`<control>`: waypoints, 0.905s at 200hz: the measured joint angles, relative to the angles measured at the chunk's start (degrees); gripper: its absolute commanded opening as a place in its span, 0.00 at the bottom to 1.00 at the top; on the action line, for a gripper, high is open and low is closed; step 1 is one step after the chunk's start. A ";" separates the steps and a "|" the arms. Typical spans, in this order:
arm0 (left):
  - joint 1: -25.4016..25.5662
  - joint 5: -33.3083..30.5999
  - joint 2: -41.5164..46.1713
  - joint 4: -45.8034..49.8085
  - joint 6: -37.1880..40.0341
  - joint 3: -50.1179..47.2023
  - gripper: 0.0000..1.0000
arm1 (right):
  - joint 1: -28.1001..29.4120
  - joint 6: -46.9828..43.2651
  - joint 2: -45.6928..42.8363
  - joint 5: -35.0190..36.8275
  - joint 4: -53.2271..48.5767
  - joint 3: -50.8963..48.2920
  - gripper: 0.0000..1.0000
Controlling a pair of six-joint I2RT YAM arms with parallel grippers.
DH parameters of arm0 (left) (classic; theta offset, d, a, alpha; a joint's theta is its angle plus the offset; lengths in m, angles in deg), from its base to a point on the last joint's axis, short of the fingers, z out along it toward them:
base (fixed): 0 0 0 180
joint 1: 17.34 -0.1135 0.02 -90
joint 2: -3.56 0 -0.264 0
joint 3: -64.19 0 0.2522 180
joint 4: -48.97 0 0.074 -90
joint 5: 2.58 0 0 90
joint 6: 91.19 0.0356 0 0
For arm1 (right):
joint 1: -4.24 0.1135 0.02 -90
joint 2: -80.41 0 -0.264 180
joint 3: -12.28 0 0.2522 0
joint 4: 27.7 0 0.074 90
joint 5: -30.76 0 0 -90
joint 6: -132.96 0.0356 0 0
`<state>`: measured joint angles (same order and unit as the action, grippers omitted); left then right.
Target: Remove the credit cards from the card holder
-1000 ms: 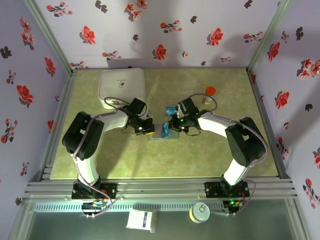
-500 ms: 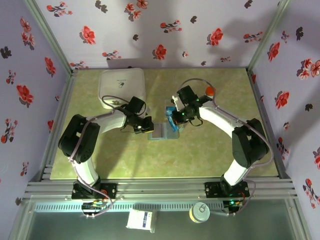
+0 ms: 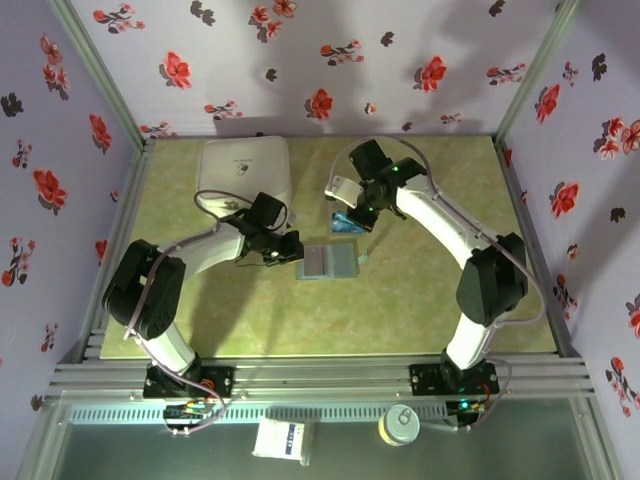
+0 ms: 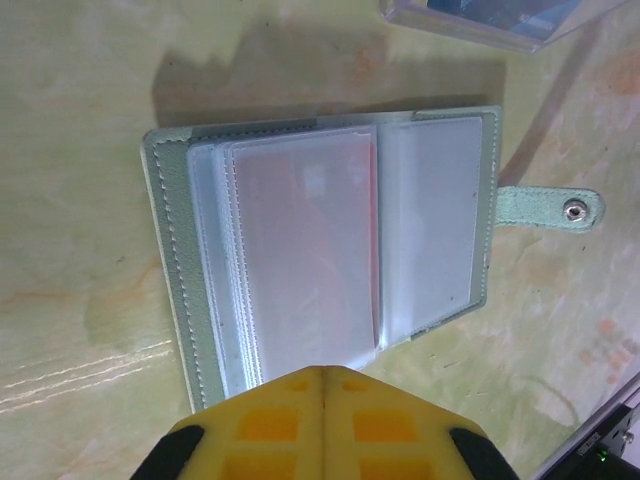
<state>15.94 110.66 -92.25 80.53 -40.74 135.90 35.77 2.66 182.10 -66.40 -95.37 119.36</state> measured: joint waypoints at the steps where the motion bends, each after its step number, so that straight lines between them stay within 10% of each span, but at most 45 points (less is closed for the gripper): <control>1: 0.00 -0.02 0.00 0.00 -0.04 0.00 0.05 | 0.00 -0.17 0.11 0.07 -0.04 0.15 0.00; 181: 0.00 -2.60 3.58 0.48 -2.56 -3.17 0.05 | -3.91 -17.66 24.48 -2.47 -15.23 25.92 0.00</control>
<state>15.94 108.06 -88.67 81.01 -43.30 132.73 31.86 -15.00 206.58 -68.87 -110.60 145.29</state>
